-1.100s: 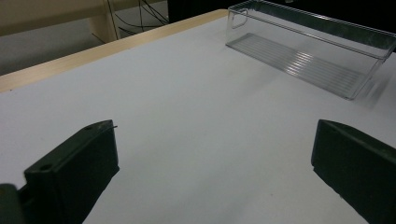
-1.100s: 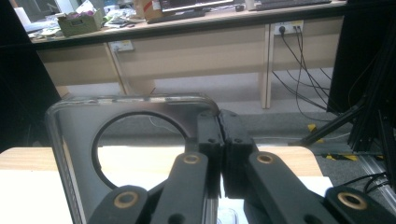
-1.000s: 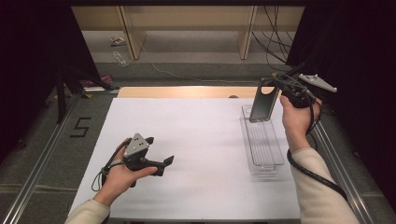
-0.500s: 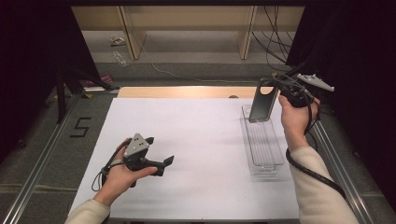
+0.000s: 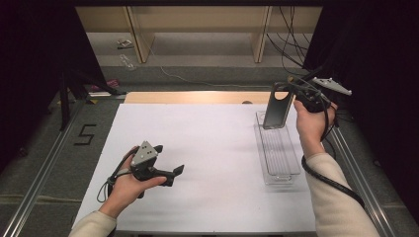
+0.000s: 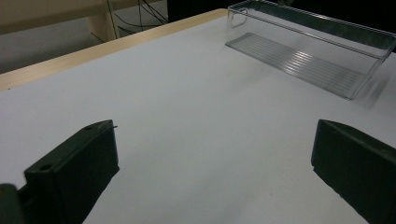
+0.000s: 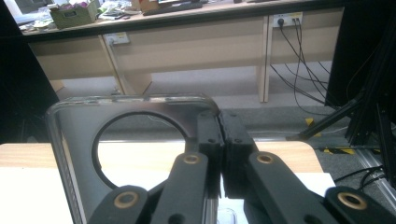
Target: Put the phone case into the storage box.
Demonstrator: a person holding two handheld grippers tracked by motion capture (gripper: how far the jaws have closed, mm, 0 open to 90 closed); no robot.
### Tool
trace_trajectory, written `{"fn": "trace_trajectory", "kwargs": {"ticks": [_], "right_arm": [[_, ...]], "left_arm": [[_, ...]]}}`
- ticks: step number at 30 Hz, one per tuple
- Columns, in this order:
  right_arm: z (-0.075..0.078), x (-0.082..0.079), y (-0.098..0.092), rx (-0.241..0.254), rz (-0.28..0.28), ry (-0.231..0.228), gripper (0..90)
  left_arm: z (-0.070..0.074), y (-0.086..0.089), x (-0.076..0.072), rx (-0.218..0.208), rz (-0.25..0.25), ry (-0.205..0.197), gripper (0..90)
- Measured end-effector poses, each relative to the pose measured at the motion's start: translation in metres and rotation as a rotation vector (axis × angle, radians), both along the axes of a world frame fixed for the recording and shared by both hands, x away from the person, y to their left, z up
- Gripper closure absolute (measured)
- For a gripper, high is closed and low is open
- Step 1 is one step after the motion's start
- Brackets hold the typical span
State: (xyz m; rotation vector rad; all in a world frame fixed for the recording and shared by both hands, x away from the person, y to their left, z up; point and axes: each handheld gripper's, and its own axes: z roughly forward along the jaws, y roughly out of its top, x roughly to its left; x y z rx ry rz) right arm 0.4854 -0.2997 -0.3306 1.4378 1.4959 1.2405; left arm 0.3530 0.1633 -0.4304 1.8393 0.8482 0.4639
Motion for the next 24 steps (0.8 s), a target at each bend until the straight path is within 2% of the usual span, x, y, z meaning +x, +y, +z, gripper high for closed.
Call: {"fn": "trace_trajectory", "kwargs": {"ticks": [24], "right_arm": [[-0.003, 0.0095, -0.0021, -0.004, -0.015, 0.021, 88.8]], "left_arm": [[-0.0003, 0.0002, 0.0002, 0.002, 0.0, 0.0, 0.2]]}}
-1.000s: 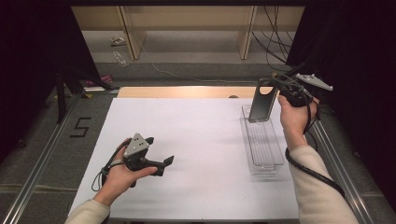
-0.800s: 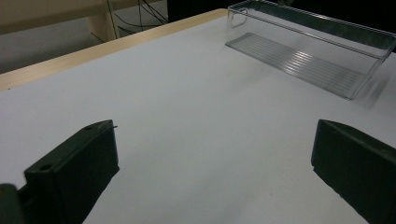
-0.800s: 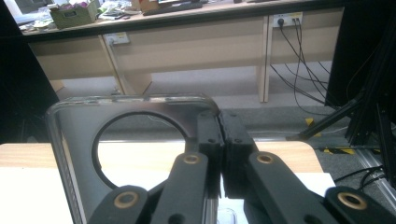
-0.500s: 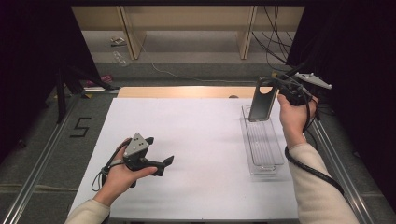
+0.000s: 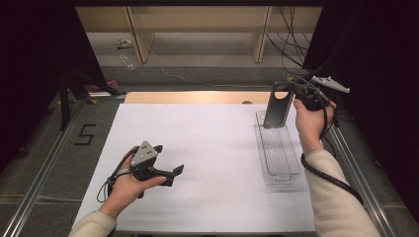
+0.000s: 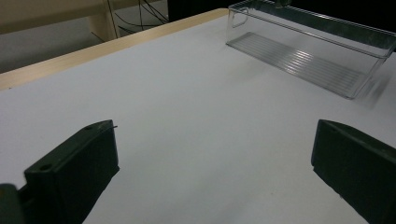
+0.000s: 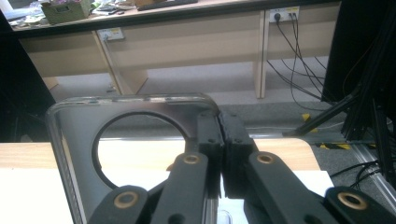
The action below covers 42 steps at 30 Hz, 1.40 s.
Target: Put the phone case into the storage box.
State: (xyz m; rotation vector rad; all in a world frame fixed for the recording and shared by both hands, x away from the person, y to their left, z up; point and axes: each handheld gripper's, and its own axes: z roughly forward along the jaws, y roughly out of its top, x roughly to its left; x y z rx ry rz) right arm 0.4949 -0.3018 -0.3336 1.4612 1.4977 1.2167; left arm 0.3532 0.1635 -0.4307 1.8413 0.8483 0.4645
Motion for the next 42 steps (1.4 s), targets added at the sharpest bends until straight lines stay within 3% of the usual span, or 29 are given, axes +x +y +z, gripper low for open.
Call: {"fn": "trace_trajectory", "kwargs": {"ticks": [42], "right_arm": [[-0.004, 0.015, 0.005, -0.004, -0.005, 0.028, 88.7]], "left_arm": [[-0.001, 0.001, 0.0, -0.004, 0.002, 0.003, 0.3]]}}
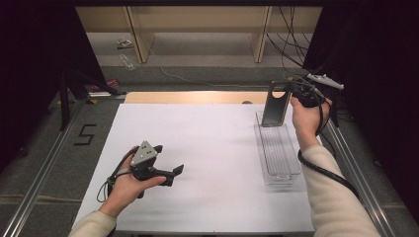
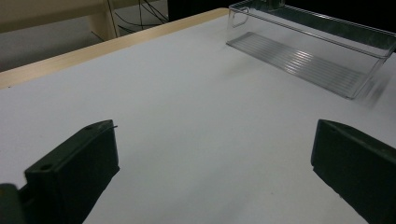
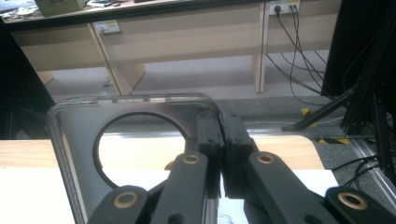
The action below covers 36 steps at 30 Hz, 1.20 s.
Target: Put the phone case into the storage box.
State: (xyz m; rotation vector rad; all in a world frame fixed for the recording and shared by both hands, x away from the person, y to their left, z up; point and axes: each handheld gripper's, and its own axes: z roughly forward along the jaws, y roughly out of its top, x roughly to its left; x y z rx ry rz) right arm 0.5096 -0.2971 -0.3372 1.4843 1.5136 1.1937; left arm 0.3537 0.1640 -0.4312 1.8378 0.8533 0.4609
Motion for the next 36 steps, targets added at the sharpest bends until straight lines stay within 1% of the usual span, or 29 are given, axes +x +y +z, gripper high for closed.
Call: {"fn": "trace_trajectory", "kwargs": {"ticks": [36], "right_arm": [[-0.001, 0.012, 0.002, -0.016, -0.01, 0.019, 88.6]], "left_arm": [[-0.001, 0.001, 0.001, -0.002, -0.001, 0.002, 0.5]]}}
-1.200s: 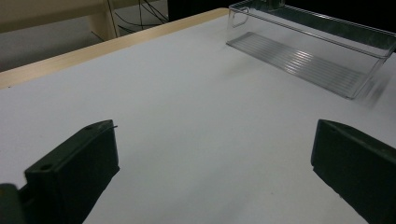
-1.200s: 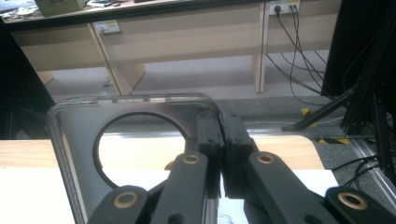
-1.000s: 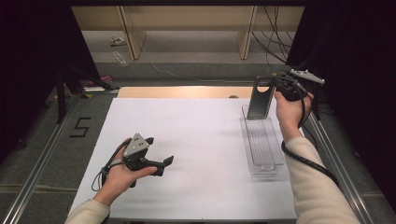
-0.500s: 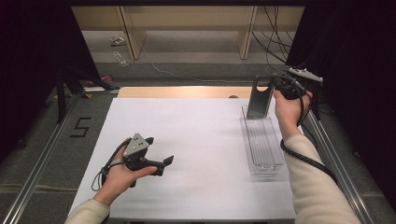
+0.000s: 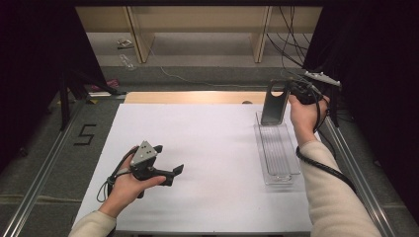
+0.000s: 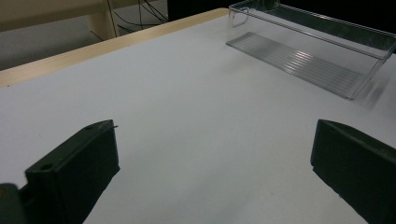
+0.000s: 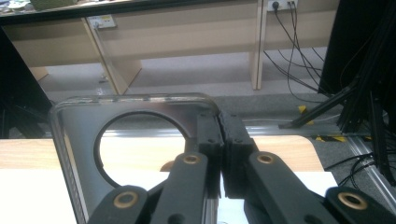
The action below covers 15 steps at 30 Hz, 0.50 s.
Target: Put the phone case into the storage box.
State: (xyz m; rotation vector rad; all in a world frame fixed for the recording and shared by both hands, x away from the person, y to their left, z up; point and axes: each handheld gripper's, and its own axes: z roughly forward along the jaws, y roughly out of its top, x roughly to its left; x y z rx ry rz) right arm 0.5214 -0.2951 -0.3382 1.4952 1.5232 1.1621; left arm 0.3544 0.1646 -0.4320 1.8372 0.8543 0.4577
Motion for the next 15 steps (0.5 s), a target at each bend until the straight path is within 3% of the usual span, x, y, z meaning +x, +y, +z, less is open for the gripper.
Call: {"fn": "trace_trajectory", "kwargs": {"ticks": [15], "right_arm": [[-0.0042, 0.004, 0.0, -0.002, -0.006, 0.015, 88.4]], "left_arm": [[-0.0004, 0.0002, 0.0001, -0.001, 0.0, 0.003, 0.7]]}}
